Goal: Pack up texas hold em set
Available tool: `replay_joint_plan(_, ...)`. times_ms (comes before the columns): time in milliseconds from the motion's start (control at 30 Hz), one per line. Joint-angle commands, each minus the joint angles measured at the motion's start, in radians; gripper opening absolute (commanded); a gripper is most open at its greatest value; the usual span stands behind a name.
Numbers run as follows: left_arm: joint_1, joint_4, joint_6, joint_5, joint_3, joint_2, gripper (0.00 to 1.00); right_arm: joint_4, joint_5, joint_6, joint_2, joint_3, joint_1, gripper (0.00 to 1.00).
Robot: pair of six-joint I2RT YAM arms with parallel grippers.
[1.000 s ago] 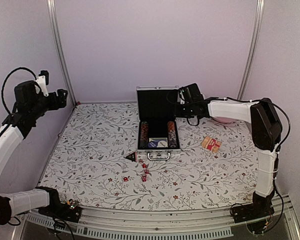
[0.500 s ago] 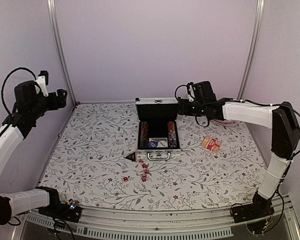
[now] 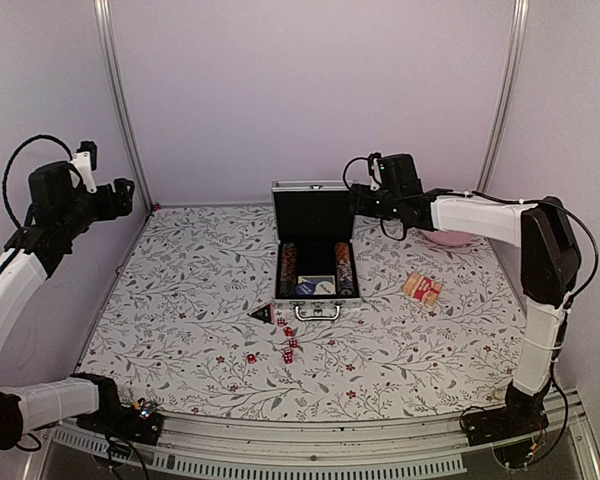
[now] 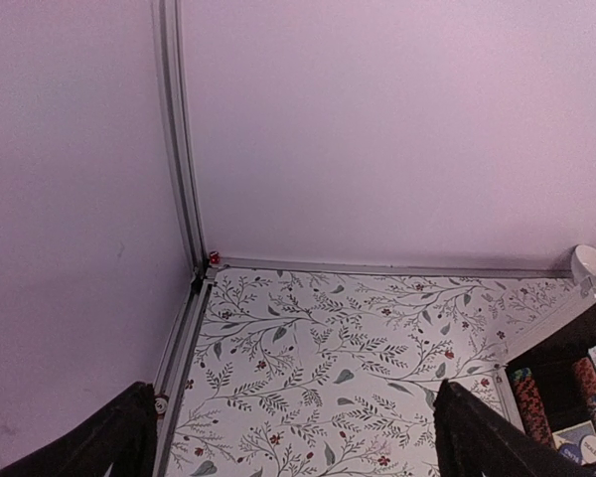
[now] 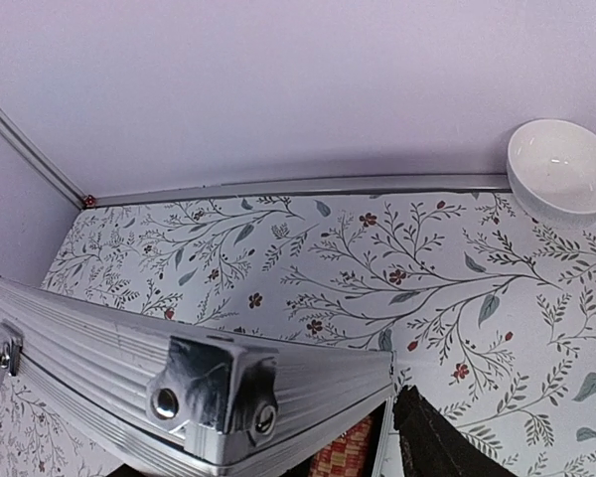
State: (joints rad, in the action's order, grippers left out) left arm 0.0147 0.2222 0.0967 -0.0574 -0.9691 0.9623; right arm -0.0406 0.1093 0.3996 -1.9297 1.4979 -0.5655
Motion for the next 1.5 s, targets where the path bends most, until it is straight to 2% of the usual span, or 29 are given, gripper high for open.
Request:
replay_joint_plan(0,-0.003,-0.009,-0.014,-0.003,0.010,-0.011,0.97,0.037,-0.022,-0.007,-0.071,0.086,0.023,0.62)
replay_joint_plan(700,-0.002,-0.008,-0.018,-0.005,0.010,-0.004,0.97,0.130,-0.100,0.018,-0.235,0.202,0.076,0.75)
replay_joint_plan(1133,-0.003,-0.009,-0.019,-0.003,0.010,-0.003,0.97,0.271,-0.190,-0.010,-0.122,0.022,0.075,0.78)
replay_joint_plan(1467,-0.002,-0.010,-0.018,-0.001,0.010,0.000,0.97,0.306,-0.216,-0.039,-0.077,-0.055,0.060,0.78)
